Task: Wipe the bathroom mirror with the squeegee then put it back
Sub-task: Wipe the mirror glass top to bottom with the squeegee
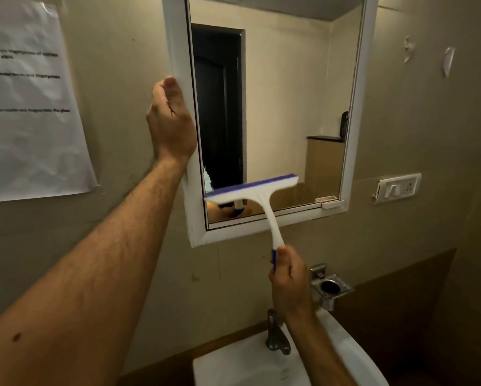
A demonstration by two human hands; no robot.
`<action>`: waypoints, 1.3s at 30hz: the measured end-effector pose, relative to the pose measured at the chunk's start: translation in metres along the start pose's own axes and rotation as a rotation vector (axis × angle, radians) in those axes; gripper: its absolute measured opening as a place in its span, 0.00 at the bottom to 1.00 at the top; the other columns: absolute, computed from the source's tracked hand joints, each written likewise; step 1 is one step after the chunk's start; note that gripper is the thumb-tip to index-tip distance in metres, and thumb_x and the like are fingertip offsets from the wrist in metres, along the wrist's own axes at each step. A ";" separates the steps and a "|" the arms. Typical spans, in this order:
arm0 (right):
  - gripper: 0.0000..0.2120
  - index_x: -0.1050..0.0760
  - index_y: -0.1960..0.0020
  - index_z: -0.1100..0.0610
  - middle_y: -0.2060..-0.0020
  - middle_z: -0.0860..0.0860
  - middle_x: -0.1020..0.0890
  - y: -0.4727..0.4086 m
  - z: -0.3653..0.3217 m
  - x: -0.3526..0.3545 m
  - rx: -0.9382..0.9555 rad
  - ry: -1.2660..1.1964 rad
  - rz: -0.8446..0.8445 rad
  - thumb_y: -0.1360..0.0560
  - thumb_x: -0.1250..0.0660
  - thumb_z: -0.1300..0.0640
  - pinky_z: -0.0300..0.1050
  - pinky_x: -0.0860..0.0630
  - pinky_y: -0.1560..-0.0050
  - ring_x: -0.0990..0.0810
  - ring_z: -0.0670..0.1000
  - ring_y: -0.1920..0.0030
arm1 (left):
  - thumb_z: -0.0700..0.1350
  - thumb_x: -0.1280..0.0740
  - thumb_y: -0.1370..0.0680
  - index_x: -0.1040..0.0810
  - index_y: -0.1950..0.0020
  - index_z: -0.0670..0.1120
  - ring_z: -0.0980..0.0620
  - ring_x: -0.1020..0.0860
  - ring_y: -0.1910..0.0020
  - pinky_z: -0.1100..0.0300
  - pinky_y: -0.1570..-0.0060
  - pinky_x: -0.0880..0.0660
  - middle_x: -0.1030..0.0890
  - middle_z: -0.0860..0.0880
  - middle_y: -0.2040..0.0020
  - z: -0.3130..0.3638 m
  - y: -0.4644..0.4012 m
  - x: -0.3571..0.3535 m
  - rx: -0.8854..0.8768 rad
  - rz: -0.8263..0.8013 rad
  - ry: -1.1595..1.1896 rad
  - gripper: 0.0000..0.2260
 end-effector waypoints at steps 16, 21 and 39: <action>0.16 0.32 0.58 0.49 0.69 0.52 0.31 -0.013 -0.032 -0.003 0.029 -0.010 0.000 0.21 0.51 0.41 0.47 0.31 0.70 0.31 0.49 0.71 | 0.48 0.51 0.15 0.35 0.57 0.58 0.77 0.31 0.69 0.83 0.66 0.35 0.33 0.61 0.64 0.006 0.003 0.002 0.096 -0.045 0.131 0.13; 0.16 0.30 0.56 0.49 0.68 0.53 0.29 -0.032 -0.069 -0.001 0.048 -0.131 0.003 0.22 0.49 0.40 0.48 0.31 0.68 0.30 0.52 0.68 | 0.49 0.52 0.15 0.36 0.57 0.58 0.76 0.31 0.70 0.82 0.67 0.36 0.35 0.60 0.64 0.006 0.003 0.003 0.084 -0.061 0.105 0.13; 0.13 0.33 0.57 0.47 0.68 0.48 0.30 -0.058 -0.098 -0.012 0.154 -0.013 0.038 0.17 0.51 0.48 0.41 0.31 0.68 0.30 0.46 0.68 | 0.52 0.53 0.15 0.32 0.47 0.47 0.61 0.33 0.66 0.75 0.71 0.33 0.32 0.54 0.64 0.009 -0.001 0.009 0.114 -0.131 0.016 0.13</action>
Point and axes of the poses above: each hand's wrist, its own y-axis away from the middle knuckle, its own x-axis out of the back of the hand, z = x × y, the point moved 1 cm from there along -y, towards the middle knuckle
